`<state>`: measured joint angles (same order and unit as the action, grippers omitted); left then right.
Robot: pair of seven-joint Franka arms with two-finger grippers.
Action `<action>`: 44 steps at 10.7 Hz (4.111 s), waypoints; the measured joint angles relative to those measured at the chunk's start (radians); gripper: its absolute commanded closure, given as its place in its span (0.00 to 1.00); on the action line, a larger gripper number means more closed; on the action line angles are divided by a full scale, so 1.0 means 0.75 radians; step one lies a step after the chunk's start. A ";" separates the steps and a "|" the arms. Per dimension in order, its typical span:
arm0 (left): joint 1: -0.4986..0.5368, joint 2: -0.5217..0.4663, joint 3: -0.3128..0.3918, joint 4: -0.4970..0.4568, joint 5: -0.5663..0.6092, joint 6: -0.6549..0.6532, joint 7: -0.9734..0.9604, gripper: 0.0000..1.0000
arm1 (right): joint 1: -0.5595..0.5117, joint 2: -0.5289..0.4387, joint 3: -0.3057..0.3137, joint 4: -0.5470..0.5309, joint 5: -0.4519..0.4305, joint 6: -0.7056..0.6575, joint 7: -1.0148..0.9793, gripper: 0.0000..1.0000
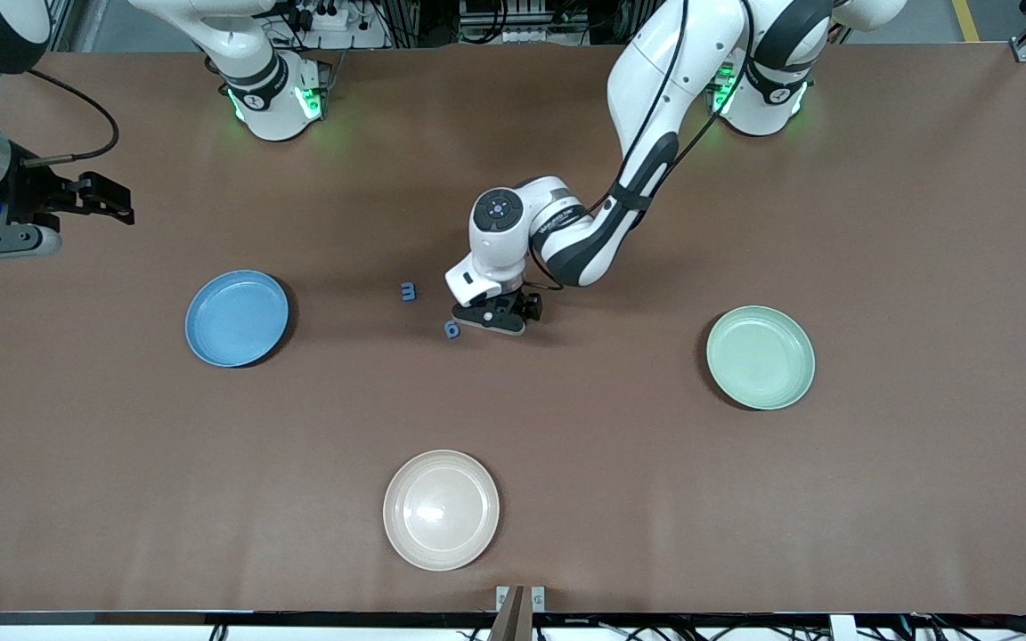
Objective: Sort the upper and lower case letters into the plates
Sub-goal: 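Lower the left gripper and grasp the teal R letter, then carry the teal R to the green plate while the right gripper reaches letters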
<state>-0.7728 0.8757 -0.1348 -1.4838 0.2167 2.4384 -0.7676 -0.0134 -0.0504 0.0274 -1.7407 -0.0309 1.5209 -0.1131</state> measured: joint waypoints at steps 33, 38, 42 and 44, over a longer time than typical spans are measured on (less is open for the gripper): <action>1.351 -0.452 -0.355 -0.208 -0.038 -0.798 0.868 1.00 | 0.668 0.689 0.006 -0.016 0.081 0.609 0.829 0.00; 1.334 -0.421 -0.368 -0.302 -0.040 -0.664 0.864 0.40 | 0.709 0.778 0.005 -0.199 0.040 0.946 0.791 0.00; 1.334 -0.422 -0.368 -0.300 -0.040 -0.663 0.858 0.08 | 0.758 0.739 0.005 -0.411 0.035 1.206 0.785 0.00; 1.334 -0.422 -0.368 -0.299 -0.040 -0.663 0.858 0.00 | 0.767 0.719 0.005 -0.460 0.035 1.246 0.785 0.00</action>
<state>0.2280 0.5591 -0.4110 -1.7084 0.1866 1.9414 -0.1242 0.5620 0.4886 0.0313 -2.0856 -0.0048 2.4555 0.4760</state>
